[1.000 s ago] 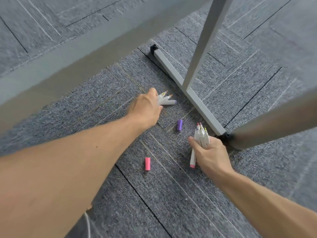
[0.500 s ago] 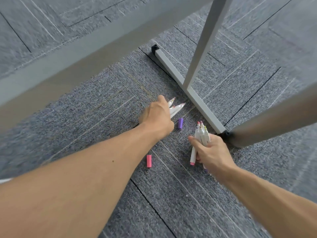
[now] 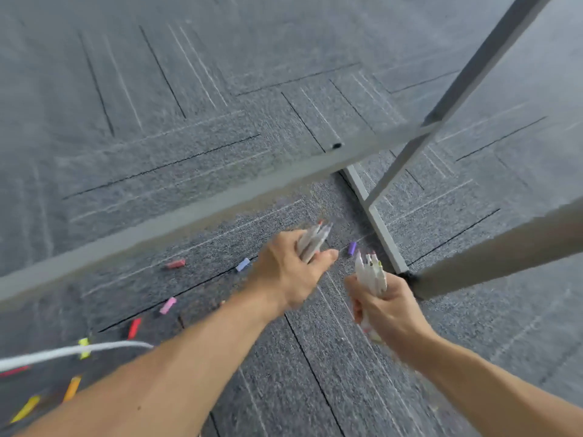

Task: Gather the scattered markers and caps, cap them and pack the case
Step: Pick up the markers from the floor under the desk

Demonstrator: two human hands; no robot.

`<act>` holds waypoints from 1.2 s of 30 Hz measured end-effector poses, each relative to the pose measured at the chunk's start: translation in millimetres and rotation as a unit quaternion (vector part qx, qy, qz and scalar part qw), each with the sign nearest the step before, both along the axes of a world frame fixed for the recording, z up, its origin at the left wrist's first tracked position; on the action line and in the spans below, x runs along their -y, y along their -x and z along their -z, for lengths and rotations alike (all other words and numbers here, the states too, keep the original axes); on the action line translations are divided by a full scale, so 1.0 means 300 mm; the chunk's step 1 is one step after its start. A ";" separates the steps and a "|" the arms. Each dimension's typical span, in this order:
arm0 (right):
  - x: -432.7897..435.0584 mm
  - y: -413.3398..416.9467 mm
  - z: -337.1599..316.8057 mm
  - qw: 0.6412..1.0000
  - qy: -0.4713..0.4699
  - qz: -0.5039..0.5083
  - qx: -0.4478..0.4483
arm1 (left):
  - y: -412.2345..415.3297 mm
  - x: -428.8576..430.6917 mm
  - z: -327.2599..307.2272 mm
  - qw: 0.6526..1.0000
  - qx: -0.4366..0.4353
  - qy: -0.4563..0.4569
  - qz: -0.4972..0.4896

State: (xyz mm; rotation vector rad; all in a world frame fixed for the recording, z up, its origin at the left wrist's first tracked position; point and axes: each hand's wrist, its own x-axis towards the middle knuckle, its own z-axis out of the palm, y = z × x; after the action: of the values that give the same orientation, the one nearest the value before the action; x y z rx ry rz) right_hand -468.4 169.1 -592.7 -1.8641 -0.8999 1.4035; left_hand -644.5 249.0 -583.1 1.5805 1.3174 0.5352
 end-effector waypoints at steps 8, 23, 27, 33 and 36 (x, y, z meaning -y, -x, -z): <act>0.216 0.055 -0.734 0.991 -0.126 -0.018 0.040 | 0.079 0.376 -0.759 0.993 0.016 -0.070 -0.090; 1.040 -0.625 -2.161 0.877 -0.433 0.175 0.113 | -0.782 1.010 -2.164 0.940 0.260 -0.218 -0.038; 1.350 -0.940 -2.320 0.821 -0.452 0.289 0.197 | -1.151 1.288 -2.304 0.927 0.310 -0.195 0.081; 1.829 -1.285 -2.237 0.750 -0.420 0.438 0.264 | -1.559 1.726 -2.189 0.914 0.322 -0.120 0.215; 1.957 -1.346 -2.084 0.745 -0.398 0.469 0.258 | -1.655 1.868 -2.049 0.905 0.294 -0.127 0.279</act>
State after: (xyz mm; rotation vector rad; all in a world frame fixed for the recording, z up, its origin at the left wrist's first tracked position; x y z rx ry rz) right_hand -64.6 -417.8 32.6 -1.5709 -0.4849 -0.1549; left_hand -147.9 -311.5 31.6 1.7210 0.3228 0.7562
